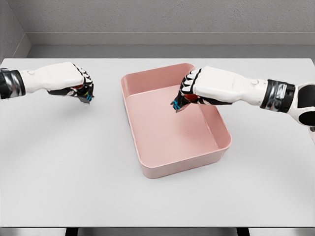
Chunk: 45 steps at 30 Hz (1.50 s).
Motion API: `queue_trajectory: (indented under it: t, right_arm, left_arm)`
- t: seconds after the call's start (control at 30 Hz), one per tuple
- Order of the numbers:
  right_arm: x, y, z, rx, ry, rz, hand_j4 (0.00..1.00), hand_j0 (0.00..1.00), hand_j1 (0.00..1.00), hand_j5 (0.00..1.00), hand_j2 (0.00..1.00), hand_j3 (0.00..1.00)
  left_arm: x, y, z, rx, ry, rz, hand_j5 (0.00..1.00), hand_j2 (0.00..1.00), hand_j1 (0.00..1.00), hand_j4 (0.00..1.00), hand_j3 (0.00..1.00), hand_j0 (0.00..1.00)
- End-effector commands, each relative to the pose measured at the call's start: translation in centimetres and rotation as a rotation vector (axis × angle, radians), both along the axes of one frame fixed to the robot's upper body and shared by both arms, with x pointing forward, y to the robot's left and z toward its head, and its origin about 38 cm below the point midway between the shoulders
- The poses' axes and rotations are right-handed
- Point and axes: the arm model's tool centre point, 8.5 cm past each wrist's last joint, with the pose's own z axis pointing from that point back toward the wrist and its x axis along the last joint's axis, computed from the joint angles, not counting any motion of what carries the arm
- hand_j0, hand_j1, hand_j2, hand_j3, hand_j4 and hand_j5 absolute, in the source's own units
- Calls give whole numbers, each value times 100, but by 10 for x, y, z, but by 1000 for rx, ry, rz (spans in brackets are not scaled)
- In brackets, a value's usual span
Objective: Put the industrial switch in the basket with both arms
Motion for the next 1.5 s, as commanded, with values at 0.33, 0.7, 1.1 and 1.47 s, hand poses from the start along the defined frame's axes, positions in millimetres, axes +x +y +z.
queue_trajectory:
  t: [0.33,0.7,1.1,1.47]
  right_arm:
    - [-2,24,-17,-25,3,28,73,73,73,73,73,73]
    - [-1,19,-17,-13,7,12,100,100,100,100,100,100]
    - [-4,-99,13,-59,-34,-238,100,100,100,100,100,100]
    - [-8,-105,5,-59,-13,-253,100,100,100,100,100,100]
  left_arm:
    - [7,-28,11,-27,-21,-53,42,42,42,42,42,42]
    - [13,-50,30,-46,-60,-97,42,42,42,42,42,42]
    - [10,-85,53,-92,-94,-184,42,42,42,42,42,42]
    - [2,-126,59,-133,-94,-279,42,42,42,42,42,42]
